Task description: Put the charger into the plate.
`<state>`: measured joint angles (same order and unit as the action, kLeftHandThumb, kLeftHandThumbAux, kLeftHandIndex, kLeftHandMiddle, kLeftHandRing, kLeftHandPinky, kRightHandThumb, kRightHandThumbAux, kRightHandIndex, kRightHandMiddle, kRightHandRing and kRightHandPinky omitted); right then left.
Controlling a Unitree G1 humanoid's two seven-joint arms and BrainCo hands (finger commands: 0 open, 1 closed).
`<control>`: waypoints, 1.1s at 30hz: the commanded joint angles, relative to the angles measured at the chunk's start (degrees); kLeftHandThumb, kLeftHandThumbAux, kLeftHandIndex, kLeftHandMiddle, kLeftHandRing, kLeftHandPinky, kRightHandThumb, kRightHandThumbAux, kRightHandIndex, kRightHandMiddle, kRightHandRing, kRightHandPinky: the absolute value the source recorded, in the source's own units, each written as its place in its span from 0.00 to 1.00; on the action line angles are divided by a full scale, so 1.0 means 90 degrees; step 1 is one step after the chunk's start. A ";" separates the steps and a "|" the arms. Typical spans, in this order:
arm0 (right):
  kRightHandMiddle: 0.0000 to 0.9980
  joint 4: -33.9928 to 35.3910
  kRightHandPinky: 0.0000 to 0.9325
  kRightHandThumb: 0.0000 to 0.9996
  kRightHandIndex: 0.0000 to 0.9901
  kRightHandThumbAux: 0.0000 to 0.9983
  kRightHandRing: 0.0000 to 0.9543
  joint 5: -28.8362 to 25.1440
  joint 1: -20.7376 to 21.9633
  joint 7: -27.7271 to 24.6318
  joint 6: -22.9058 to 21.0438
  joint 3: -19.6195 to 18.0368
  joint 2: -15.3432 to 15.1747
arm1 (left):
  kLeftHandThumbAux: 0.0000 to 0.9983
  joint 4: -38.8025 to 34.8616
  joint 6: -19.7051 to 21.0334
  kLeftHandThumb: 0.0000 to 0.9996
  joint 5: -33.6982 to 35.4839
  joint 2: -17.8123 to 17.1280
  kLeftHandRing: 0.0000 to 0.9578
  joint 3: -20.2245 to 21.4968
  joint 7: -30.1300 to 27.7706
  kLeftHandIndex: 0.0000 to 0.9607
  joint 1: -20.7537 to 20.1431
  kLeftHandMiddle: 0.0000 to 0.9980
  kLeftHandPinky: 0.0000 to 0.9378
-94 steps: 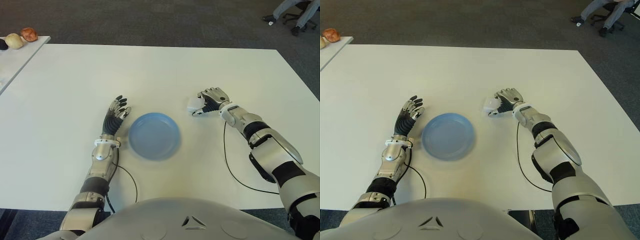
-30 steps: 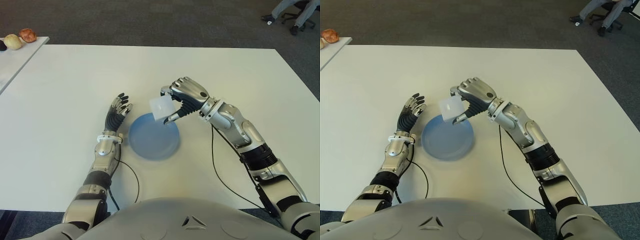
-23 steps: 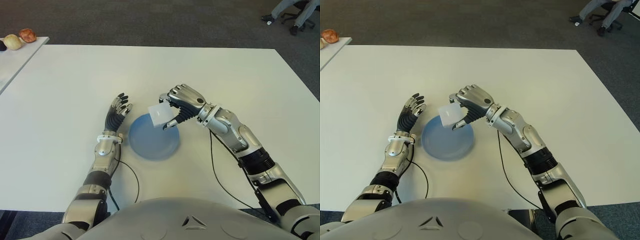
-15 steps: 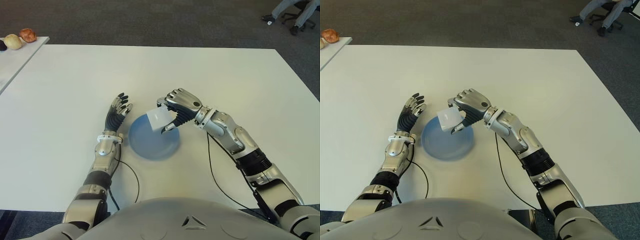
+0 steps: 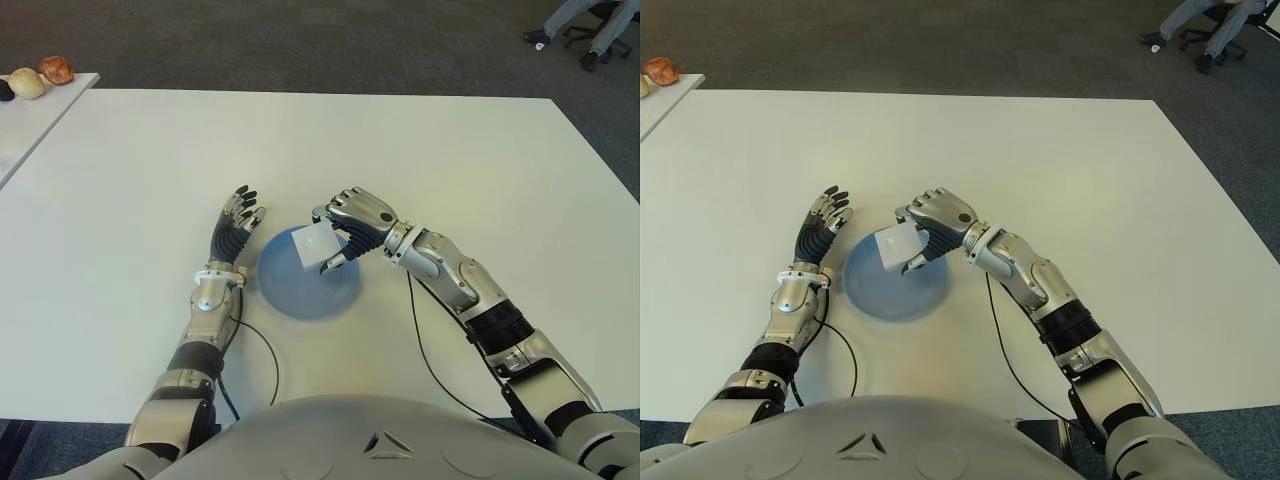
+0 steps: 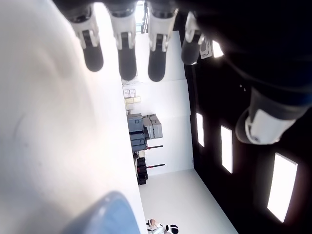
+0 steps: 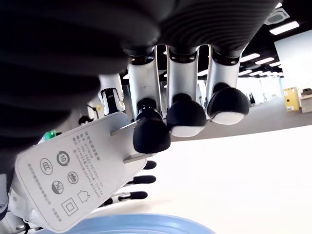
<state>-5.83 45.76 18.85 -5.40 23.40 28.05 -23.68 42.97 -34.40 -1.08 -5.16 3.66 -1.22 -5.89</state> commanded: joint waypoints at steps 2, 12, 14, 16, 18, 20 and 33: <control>0.83 -0.0247 0.88 0.74 0.45 0.71 0.86 -0.0286 0.0003 -0.0075 0.0094 -0.0025 0.0087 | 0.53 0.0319 0.0421 0.00 -0.0009 0.0211 0.17 -0.0076 0.0006 0.11 0.0475 0.17 0.18; 0.24 -0.0647 0.23 0.51 0.16 0.51 0.24 -0.0384 0.0214 -0.0042 0.0764 0.0065 -0.0019 | 0.52 0.0159 0.0609 0.00 -0.0011 0.0220 0.17 -0.0079 0.0001 0.09 0.0531 0.16 0.19; 0.16 -0.0648 0.15 0.46 0.11 0.48 0.15 -0.0388 0.0225 -0.0065 0.0805 0.0055 -0.0030 | 0.52 0.0107 0.0655 0.00 0.0019 0.0227 0.17 -0.0078 -0.0040 0.09 0.0556 0.16 0.20; 0.10 -0.0660 0.10 0.41 0.07 0.47 0.09 -0.0391 0.0230 -0.0066 0.0827 0.0046 -0.0028 | 0.51 0.0070 0.0684 0.00 0.0032 0.0229 0.17 -0.0077 -0.0058 0.08 0.0571 0.15 0.20; 0.06 -0.0668 0.07 0.39 0.04 0.45 0.06 -0.0385 0.0227 -0.0028 0.0843 0.0031 -0.0018 | 0.51 0.0024 0.0712 0.00 0.0059 0.0231 0.16 -0.0075 -0.0095 0.08 0.0595 0.15 0.20; 0.04 -0.0674 0.05 0.36 0.02 0.44 0.03 -0.0373 0.0220 0.0074 0.0866 -0.0003 0.0005 | 0.51 -0.0014 0.0713 0.00 0.0076 0.0229 0.16 -0.0078 -0.0127 0.08 0.0615 0.15 0.20; 0.00 -0.0784 0.00 0.27 0.00 0.24 0.00 -0.0745 0.0164 0.0313 0.1204 -0.0150 0.0070 | 0.52 -0.0111 0.0775 0.00 0.0045 0.0224 0.15 -0.0111 -0.0123 0.08 0.0659 0.14 0.17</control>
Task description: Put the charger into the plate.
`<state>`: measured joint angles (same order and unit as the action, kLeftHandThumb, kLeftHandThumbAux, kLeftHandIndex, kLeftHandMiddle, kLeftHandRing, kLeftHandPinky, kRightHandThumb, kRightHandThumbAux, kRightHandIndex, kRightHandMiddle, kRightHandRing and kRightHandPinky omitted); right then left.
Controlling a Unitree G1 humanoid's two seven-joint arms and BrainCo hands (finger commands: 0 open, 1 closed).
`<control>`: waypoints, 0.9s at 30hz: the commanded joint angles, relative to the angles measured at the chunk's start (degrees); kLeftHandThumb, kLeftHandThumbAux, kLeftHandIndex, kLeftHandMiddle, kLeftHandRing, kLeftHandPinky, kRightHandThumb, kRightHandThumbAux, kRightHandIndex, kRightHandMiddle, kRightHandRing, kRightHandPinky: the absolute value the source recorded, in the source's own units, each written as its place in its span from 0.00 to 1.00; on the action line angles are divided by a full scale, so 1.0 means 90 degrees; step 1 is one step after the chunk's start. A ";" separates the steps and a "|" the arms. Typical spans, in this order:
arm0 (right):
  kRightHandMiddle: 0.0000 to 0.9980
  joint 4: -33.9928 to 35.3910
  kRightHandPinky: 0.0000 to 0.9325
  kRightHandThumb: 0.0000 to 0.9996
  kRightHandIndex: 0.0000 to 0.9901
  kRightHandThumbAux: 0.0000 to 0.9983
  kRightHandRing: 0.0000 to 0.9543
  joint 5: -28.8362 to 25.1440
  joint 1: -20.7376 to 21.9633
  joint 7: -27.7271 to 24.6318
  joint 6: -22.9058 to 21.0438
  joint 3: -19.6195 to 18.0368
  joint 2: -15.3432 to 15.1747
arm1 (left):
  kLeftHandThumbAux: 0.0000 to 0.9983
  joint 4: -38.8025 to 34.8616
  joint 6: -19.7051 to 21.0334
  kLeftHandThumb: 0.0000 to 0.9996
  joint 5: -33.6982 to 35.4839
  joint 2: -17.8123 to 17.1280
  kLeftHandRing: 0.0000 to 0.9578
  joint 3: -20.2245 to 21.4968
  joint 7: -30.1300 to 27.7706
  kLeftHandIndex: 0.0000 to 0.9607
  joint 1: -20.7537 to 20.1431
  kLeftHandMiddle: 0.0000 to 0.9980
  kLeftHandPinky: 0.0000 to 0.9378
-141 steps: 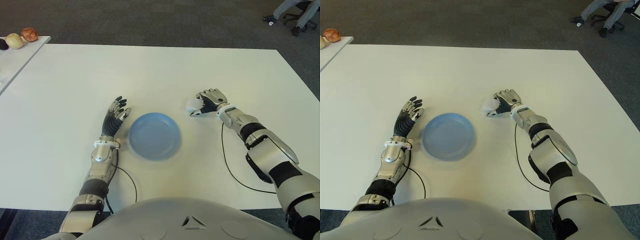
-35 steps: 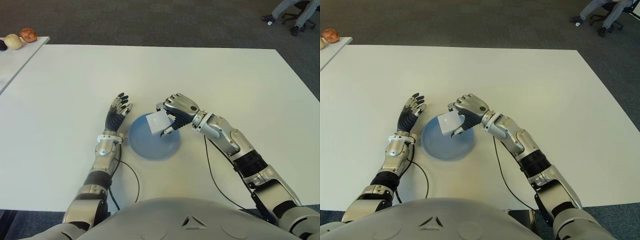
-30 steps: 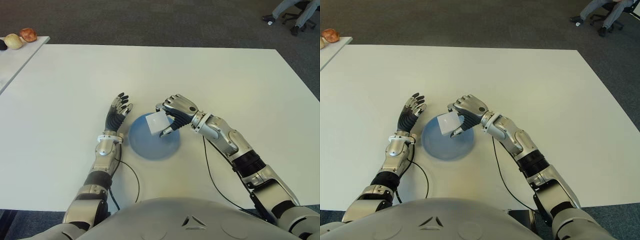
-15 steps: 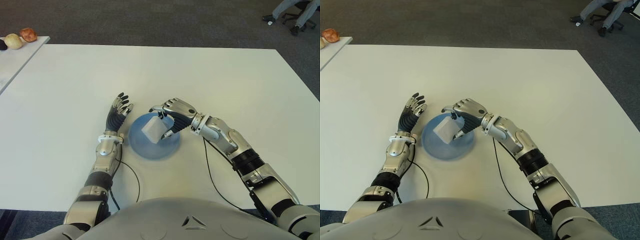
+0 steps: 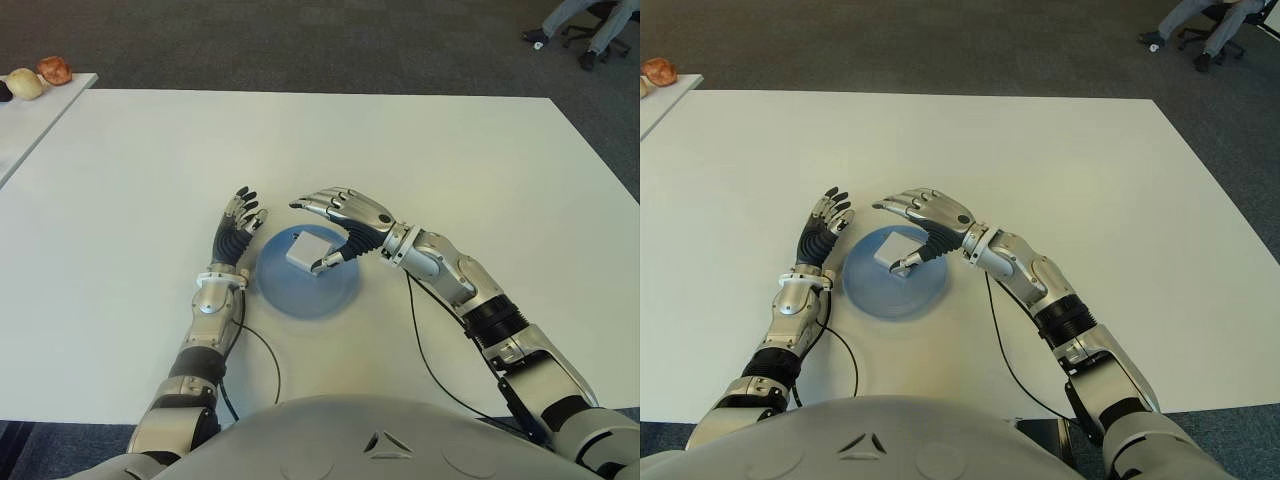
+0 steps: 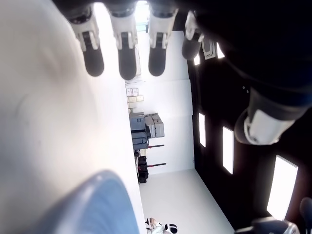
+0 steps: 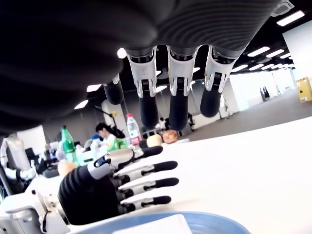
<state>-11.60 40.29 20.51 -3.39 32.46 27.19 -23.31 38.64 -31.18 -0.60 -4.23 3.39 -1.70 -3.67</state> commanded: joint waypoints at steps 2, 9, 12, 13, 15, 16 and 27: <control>0.00 -0.0162 0.00 0.27 0.00 0.20 0.00 -0.0224 -0.0022 0.0094 0.0282 -0.0081 0.0032 | 0.52 0.0380 0.0402 0.00 -0.0034 0.0134 0.15 -0.0078 -0.0011 0.09 0.0402 0.14 0.17; 0.00 -0.0146 0.00 0.28 0.00 0.13 0.00 -0.0436 -0.0004 -0.0031 0.0332 -0.0177 0.0045 | 0.53 0.0369 0.0480 0.00 -0.0133 0.0156 0.15 -0.0073 0.0168 0.11 0.0389 0.15 0.16; 0.00 -0.0145 0.00 0.28 0.00 0.11 0.00 -0.0522 0.0006 -0.0104 0.0291 -0.0208 0.0072 | 0.53 0.0390 0.0515 0.00 -0.0175 0.0132 0.15 -0.0085 0.0199 0.11 0.0371 0.15 0.16; 0.00 -0.0148 0.00 0.29 0.00 0.11 0.00 -0.0551 0.0014 -0.0123 0.0279 -0.0220 0.0077 | 0.53 0.0394 0.0520 0.00 -0.0189 0.0127 0.15 -0.0090 0.0209 0.11 0.0367 0.15 0.16; 0.00 -0.0273 0.00 0.29 0.00 0.10 0.00 -0.0579 0.0161 -0.0142 0.0328 -0.0253 0.0049 | 0.53 0.0407 0.0503 0.00 -0.0220 0.0119 0.15 -0.0104 0.0227 0.11 0.0361 0.15 0.16; 0.00 -0.0310 0.00 0.29 0.00 0.09 0.00 -0.0586 0.0202 -0.0150 0.0345 -0.0263 0.0042 | 0.53 0.0410 0.0498 0.00 -0.0230 0.0117 0.16 -0.0106 0.0232 0.11 0.0359 0.16 0.17; 0.00 -0.0322 0.00 0.27 0.00 0.11 0.00 -0.0894 0.0297 -0.0223 0.0086 -0.0588 0.0177 | 0.53 0.0451 0.0517 0.00 -0.0200 0.0112 0.18 -0.0068 0.0171 0.12 0.0336 0.18 0.19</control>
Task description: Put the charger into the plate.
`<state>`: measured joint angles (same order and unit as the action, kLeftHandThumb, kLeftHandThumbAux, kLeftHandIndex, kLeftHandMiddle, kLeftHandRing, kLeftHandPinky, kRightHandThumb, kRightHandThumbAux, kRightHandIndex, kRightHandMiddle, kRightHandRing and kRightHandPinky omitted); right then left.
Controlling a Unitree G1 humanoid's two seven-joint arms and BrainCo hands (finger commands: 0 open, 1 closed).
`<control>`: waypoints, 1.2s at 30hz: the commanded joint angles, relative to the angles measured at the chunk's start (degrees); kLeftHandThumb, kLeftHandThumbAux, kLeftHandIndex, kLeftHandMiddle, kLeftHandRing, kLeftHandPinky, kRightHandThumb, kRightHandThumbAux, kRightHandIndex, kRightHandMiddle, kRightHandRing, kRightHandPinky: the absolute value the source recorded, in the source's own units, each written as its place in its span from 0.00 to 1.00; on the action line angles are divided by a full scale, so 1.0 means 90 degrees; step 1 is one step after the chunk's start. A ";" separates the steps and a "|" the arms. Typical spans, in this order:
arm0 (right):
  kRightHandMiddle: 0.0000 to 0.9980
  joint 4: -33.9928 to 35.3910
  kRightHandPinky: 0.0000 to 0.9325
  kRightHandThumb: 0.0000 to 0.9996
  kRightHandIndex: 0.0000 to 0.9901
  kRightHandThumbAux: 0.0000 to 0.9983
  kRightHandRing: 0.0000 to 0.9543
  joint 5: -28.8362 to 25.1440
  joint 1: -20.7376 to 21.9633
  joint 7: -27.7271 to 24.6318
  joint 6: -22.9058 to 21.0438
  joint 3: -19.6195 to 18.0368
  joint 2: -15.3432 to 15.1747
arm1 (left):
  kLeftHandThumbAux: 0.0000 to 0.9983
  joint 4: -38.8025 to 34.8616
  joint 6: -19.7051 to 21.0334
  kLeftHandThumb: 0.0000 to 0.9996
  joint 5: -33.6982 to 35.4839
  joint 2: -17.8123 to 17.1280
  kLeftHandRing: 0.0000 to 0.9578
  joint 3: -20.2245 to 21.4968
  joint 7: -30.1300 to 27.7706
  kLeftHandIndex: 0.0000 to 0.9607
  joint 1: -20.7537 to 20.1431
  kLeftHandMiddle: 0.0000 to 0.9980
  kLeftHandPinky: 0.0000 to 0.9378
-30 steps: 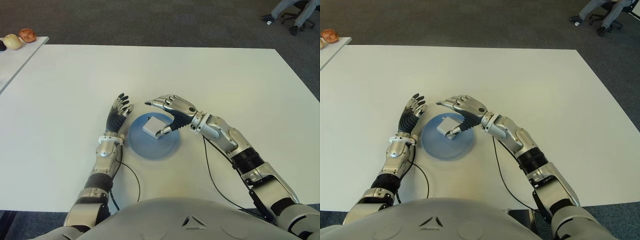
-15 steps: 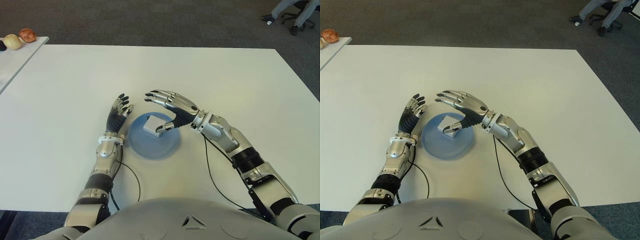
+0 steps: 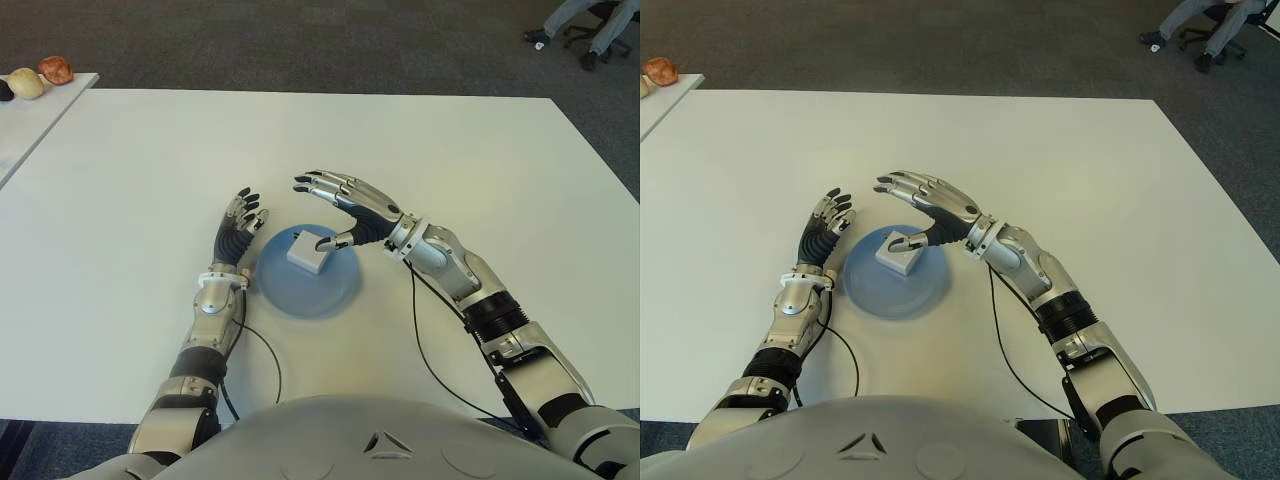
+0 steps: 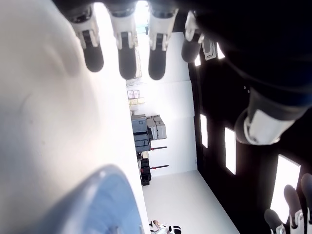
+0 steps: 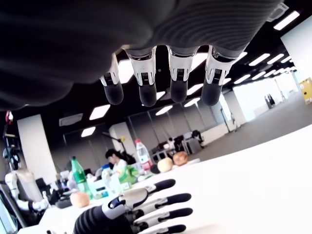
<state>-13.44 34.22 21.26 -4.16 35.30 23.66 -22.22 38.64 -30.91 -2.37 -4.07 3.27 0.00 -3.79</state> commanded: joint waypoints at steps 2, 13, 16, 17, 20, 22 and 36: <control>0.00 -0.0184 0.00 0.25 0.00 0.14 0.00 -0.0261 0.0319 -0.0132 -0.0355 -0.0280 0.0099 | 0.52 0.0451 0.0509 0.00 0.0021 0.0089 0.18 -0.0044 -0.0040 0.12 0.0346 0.17 0.19; 0.00 -0.2008 0.00 0.13 0.00 0.25 0.00 -0.0639 0.1318 0.0563 -0.0892 -0.0784 0.0799 | 0.54 0.0522 0.0436 0.00 0.0039 0.0052 0.19 -0.0018 -0.0045 0.13 0.0312 0.19 0.19; 0.00 -0.2458 0.00 0.11 0.00 0.29 0.00 -0.0966 0.1423 0.0642 -0.0905 -0.0957 0.1017 | 0.54 0.0614 0.0432 0.00 0.0027 0.0037 0.19 -0.0010 -0.0027 0.13 0.0258 0.20 0.19; 0.00 -0.2520 0.00 0.10 0.00 0.30 0.00 -0.1003 0.1438 0.0658 -0.0888 -0.0975 0.1044 | 0.54 0.0634 0.0424 0.00 0.0026 0.0035 0.19 -0.0008 -0.0026 0.13 0.0251 0.20 0.19; 0.00 -0.2803 0.00 0.09 0.00 0.34 0.00 -0.1616 0.1357 0.0600 -0.1006 -0.1314 0.1363 | 0.53 0.0710 0.0375 0.00 -0.0001 0.0032 0.19 -0.0006 0.0021 0.13 0.0224 0.20 0.18; 0.00 -0.2994 0.00 0.09 0.00 0.36 0.00 -0.1887 0.1302 0.0561 -0.0953 -0.1451 0.1477 | 0.53 0.0731 0.0361 0.00 -0.0015 0.0032 0.19 -0.0006 0.0039 0.13 0.0218 0.20 0.18; 0.00 -0.4662 0.00 0.02 0.00 0.72 0.00 -0.3631 0.1209 0.0223 -0.0634 -0.2664 0.2348 | 0.53 0.0884 0.0197 0.00 0.0031 0.0035 0.19 0.0008 -0.0026 0.12 0.0208 0.20 0.19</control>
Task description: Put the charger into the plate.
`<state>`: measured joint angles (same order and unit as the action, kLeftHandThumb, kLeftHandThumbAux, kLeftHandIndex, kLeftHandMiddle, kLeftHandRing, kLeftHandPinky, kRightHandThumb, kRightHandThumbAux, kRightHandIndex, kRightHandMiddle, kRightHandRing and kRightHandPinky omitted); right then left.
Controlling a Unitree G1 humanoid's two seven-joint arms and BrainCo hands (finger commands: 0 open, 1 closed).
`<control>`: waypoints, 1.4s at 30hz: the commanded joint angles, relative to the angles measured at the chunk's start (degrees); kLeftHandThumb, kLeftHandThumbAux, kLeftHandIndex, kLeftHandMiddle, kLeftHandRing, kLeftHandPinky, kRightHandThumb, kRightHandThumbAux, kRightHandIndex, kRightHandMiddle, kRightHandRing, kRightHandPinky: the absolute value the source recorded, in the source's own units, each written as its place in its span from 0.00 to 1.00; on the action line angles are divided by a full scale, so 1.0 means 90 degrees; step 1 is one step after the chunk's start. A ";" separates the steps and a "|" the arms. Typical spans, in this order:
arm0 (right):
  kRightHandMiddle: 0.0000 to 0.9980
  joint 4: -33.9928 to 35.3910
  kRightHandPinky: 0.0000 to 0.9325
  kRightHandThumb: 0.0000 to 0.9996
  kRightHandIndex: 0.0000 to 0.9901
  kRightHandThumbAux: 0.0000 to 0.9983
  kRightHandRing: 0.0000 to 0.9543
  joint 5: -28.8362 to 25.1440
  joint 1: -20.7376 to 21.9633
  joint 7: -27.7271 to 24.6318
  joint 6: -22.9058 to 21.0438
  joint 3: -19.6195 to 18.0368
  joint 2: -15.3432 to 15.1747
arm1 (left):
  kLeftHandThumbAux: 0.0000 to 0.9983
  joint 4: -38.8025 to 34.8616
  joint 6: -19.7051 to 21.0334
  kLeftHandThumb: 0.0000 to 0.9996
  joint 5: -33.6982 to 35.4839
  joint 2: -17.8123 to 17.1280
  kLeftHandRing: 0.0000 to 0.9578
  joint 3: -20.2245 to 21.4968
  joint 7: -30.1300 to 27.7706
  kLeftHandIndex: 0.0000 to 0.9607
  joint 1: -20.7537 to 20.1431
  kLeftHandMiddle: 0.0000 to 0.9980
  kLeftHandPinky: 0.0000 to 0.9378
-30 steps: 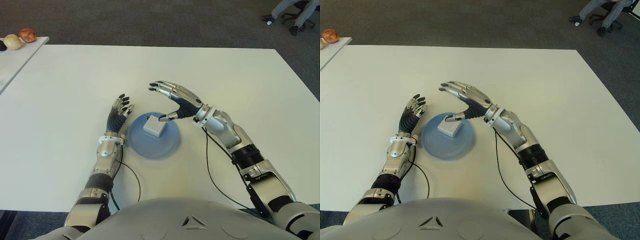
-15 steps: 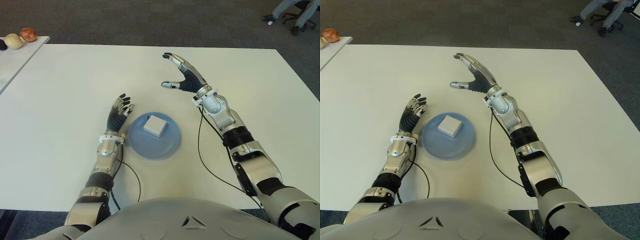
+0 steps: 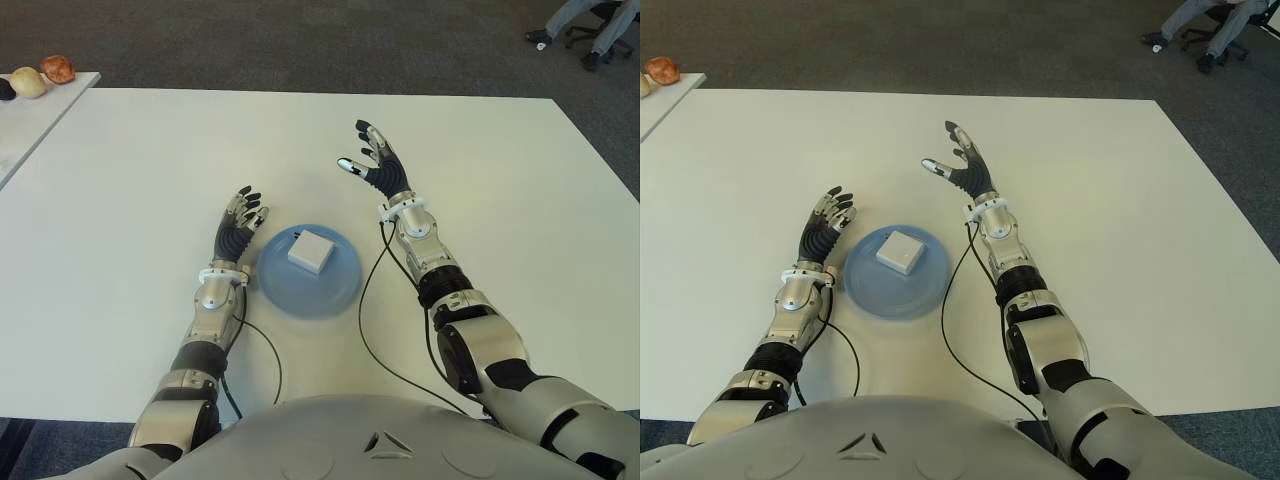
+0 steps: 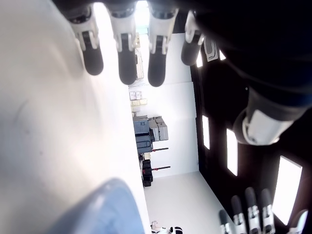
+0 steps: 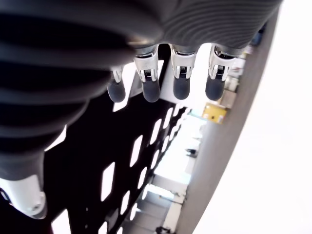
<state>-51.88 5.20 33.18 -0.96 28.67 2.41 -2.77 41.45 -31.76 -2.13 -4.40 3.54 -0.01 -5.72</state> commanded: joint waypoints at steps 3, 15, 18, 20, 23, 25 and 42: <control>0.00 -0.0770 0.00 0.01 0.00 0.77 0.00 -0.0525 -0.0225 -0.0217 0.0282 -0.0452 0.0255 | 0.53 0.0601 0.0230 0.00 0.0029 0.0079 0.19 -0.0011 -0.0044 0.12 0.0422 0.20 0.19; 0.00 -0.1730 0.00 0.00 0.01 0.82 0.00 -0.0784 -0.0497 -0.0731 0.0635 -0.0886 0.0307 | 0.54 0.0542 0.0115 0.00 0.0077 0.0077 0.19 -0.0033 -0.0104 0.09 0.0502 0.19 0.18; 0.01 -0.1798 0.01 0.00 0.01 0.81 0.00 -0.0775 -0.0654 -0.0779 0.0744 -0.0925 0.0331 | 0.54 0.0499 0.0123 0.00 0.0100 0.0069 0.19 -0.0031 -0.0139 0.09 0.0529 0.19 0.17; 0.02 -0.1921 0.01 0.00 0.02 0.79 0.00 -0.0769 -0.0798 -0.0819 0.0770 -0.0960 0.0323 | 0.54 0.0463 0.0155 0.00 0.0133 0.0050 0.18 -0.0022 -0.0186 0.08 0.0550 0.18 0.17; 0.04 -0.2046 0.01 0.00 0.03 0.77 0.00 -0.0763 -0.0852 -0.0850 0.0708 -0.1002 0.0294 | 0.54 0.0447 0.0182 0.00 0.0166 0.0029 0.17 -0.0013 -0.0228 0.06 0.0563 0.17 0.16; 0.05 -0.2102 0.01 0.00 0.03 0.75 0.01 -0.0748 -0.0836 -0.0844 0.0590 -0.1016 0.0265 | 0.54 0.0439 0.0207 0.00 0.0184 0.0023 0.16 -0.0007 -0.0247 0.06 0.0568 0.16 0.15; 0.05 -0.2237 0.00 0.00 0.04 0.67 0.01 -0.0467 -0.0746 -0.0824 0.0033 -0.0780 0.0174 | 0.53 0.0555 0.0393 0.00 0.0259 -0.0030 0.15 0.0050 -0.0236 0.04 0.0427 0.16 0.15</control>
<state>-69.17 -0.24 29.82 -8.21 34.12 -5.46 -1.19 42.13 -32.84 0.01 -5.11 3.85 -1.82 -5.60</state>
